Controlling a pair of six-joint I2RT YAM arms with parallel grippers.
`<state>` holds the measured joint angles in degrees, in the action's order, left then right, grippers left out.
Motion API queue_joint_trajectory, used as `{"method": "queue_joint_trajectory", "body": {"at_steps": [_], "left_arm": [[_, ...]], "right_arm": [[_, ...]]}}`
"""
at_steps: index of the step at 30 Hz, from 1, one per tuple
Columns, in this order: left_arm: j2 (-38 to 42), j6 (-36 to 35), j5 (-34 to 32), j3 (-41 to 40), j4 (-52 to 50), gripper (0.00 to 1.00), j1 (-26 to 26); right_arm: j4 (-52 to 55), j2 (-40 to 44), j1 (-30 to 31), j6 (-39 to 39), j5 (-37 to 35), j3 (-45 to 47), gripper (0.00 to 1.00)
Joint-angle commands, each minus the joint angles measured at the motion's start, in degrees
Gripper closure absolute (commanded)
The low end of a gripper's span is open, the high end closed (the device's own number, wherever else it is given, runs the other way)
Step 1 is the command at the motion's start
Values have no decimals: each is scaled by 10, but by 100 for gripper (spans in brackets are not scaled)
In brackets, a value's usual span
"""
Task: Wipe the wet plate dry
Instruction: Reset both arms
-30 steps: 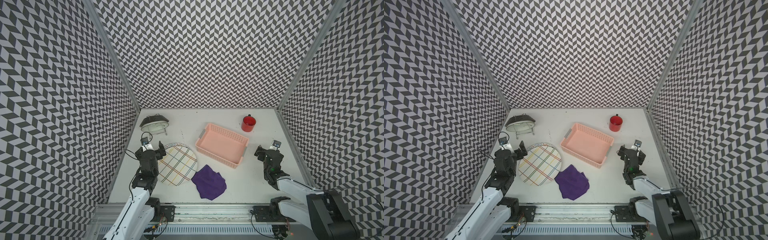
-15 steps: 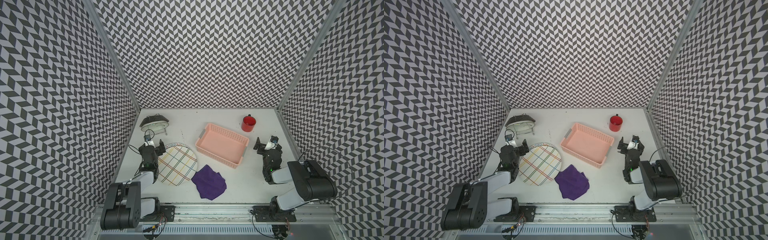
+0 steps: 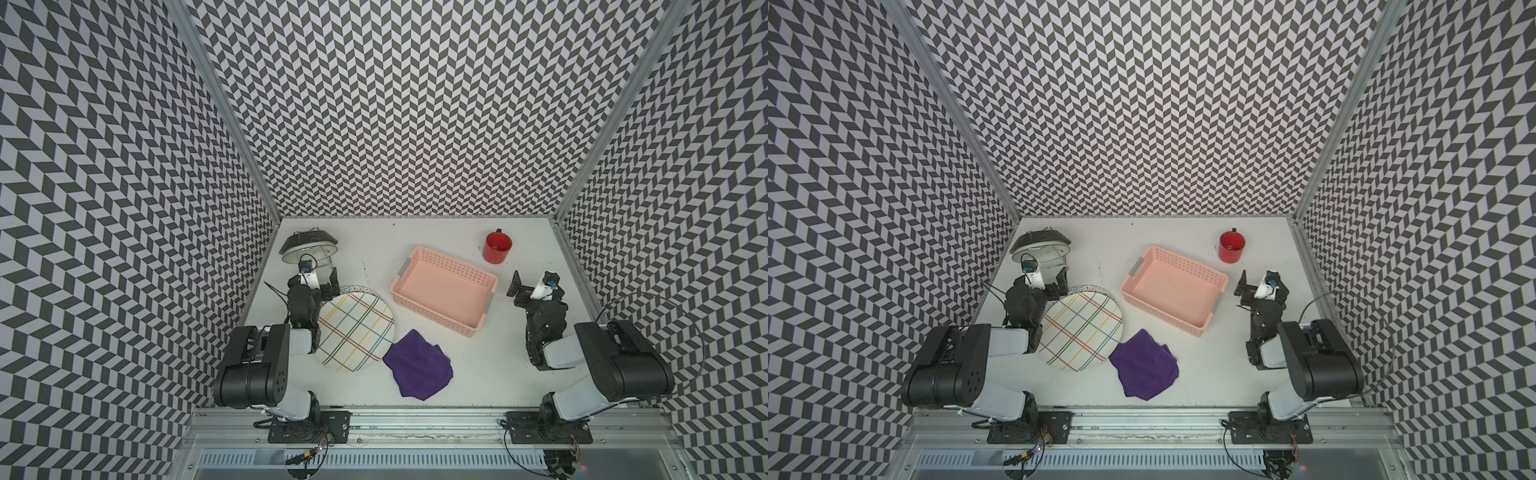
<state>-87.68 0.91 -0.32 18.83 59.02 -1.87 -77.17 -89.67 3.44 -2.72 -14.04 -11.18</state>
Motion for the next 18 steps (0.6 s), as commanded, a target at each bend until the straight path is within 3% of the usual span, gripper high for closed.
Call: {"method": "queue_joint_trajectory", "body": {"at_steps": [1,4,6,8,18], "left_arm": [[-28,-6,8,-39,158,1,7],[-14,-9,2,-31,107,1,10],[-28,-10,-2,-44,163,1,12],[-15,-11,-4,-36,119,1,13],[-20,-12,-8,-42,144,1,16]], "right_arm": [[-39,-1,-2,2,6,7,1],[-38,-1,-1,2,5,6,1],[-41,-2,-1,3,4,7,0],[-39,-2,-1,2,4,6,1],[-18,-4,10,23,17,-8,0]]}}
